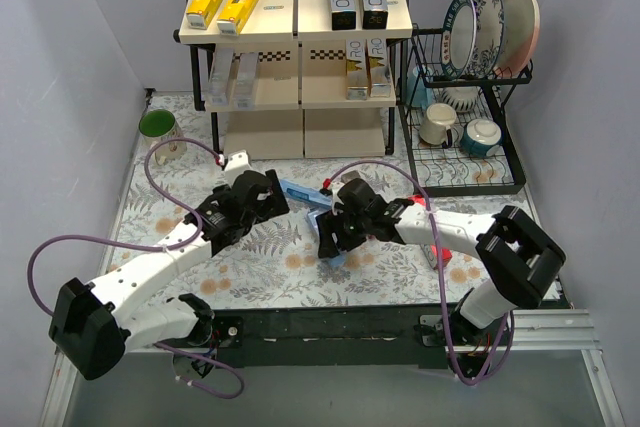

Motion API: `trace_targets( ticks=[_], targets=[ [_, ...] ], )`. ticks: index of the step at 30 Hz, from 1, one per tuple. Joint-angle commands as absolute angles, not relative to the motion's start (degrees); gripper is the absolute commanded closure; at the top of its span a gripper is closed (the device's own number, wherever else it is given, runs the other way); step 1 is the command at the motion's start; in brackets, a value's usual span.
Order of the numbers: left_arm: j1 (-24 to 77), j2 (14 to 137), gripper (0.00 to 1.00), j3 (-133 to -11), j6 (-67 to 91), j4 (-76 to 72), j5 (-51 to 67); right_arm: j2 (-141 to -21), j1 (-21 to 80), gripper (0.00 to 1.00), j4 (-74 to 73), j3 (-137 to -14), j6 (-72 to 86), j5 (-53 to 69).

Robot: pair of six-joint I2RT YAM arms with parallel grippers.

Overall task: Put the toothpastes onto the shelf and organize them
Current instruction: Move the toothpaste to the center of the board, then pick up the toothpaste from the center of the board.

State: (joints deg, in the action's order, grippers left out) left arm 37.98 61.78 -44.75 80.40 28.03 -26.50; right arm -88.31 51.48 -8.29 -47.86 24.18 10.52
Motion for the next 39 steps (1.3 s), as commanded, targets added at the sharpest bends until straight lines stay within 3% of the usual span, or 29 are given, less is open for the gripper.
trace_targets(
  ticks=[1, 7, 14, 20, 32, 39],
  targets=[
    [41.2, 62.8, 0.02, -47.4, 84.9, 32.7, -27.6, -88.8, 52.3, 0.30, 3.3, -48.9, 25.2, 22.8],
    [43.8, 62.4, 0.02, -47.9, 84.6, 34.2, -27.2, -85.3, 52.6, 0.30, 8.3, -48.1, 25.1, 22.0],
    [52.6, 65.7, 0.02, -47.3, 84.5, 34.5, -26.5, -72.3, 48.5, 0.29, 0.9, -41.2, 27.0, -9.7],
    [59.5, 72.8, 0.02, -49.9, 87.5, 33.4, -28.9, -61.8, 45.6, 0.27, 1.6, -33.6, 28.4, -21.0],
    [59.5, 92.7, 0.15, -58.9, 90.3, 34.4, -33.5, -54.4, 45.0, 0.26, 5.1, -27.3, 28.0, -22.8],
    [57.3, 99.1, 0.34, -62.0, 91.5, 34.3, -30.5, -52.6, 44.8, 0.26, 6.2, -25.4, 27.2, -22.2]
  ],
)
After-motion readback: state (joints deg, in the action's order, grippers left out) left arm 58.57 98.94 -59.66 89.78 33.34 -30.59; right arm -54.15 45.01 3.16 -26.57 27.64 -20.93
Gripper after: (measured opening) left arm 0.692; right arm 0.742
